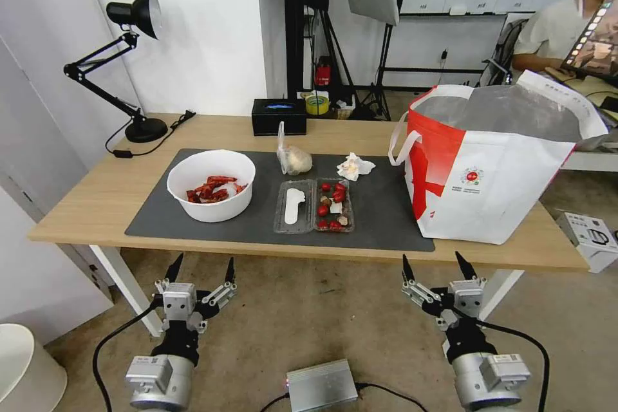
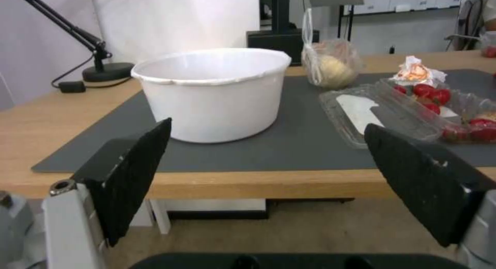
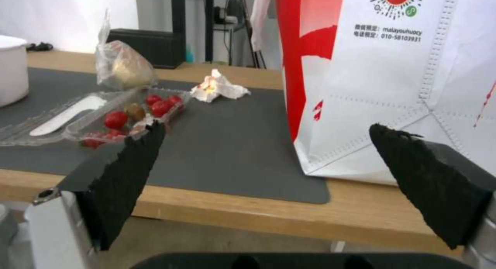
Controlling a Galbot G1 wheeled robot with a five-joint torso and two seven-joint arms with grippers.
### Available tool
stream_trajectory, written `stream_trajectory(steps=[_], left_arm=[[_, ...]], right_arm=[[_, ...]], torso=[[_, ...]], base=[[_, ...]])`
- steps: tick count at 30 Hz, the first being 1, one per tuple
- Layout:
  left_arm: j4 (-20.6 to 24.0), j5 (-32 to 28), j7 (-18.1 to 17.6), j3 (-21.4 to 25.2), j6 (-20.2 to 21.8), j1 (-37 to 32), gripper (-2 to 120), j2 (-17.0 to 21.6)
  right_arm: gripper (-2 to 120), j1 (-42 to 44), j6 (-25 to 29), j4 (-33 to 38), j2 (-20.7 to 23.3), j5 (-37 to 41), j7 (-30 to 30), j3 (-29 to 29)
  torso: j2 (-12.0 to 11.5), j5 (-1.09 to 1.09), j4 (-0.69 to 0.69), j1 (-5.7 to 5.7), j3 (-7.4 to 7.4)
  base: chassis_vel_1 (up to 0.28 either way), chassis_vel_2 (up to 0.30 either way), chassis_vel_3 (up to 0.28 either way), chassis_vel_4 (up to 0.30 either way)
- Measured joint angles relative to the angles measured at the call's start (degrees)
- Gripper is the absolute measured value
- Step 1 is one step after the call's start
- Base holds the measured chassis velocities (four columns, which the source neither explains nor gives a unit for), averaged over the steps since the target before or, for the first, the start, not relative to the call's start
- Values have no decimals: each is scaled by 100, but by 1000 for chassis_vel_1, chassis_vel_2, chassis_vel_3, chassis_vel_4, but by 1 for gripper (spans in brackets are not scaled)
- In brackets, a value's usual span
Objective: Pick up the trash from the table and place it into the takeout bag.
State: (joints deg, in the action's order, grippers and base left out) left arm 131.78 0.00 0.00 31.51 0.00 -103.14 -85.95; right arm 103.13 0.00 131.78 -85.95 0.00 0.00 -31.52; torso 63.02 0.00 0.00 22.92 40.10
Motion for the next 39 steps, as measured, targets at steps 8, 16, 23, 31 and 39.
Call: stream_trajectory(steps=[8,16,23,31,39], left_arm=[[0,0,0,0,0,0,100,0],[0,0,0,0,0,0,100,0],[0,-134,-138,-58,71,75,100,52],[0,-1063,-1096,-504,708,630,100,456],[-2,-2267,-2342,-1082,1543,1346,100,978]], right_arm=[[100,0,0,0,0,0,0,0],[100,0,0,0,0,0,0,0],[100,-248,-319,-2,413,382,224,83],[100,-815,-1009,-12,1390,1186,714,264],[100,-1380,-1723,-37,2321,2063,1233,470]], torso=[[0,0,0,0,0],[0,0,0,0,0],[0,1,2,0,0],[-1,-1,4,0,0],[-1,1,0,1,1]], base=[[0,0,0,0],[0,0,0,0],[0,0,0,0],[0,0,0,0],[0,0,0,0]])
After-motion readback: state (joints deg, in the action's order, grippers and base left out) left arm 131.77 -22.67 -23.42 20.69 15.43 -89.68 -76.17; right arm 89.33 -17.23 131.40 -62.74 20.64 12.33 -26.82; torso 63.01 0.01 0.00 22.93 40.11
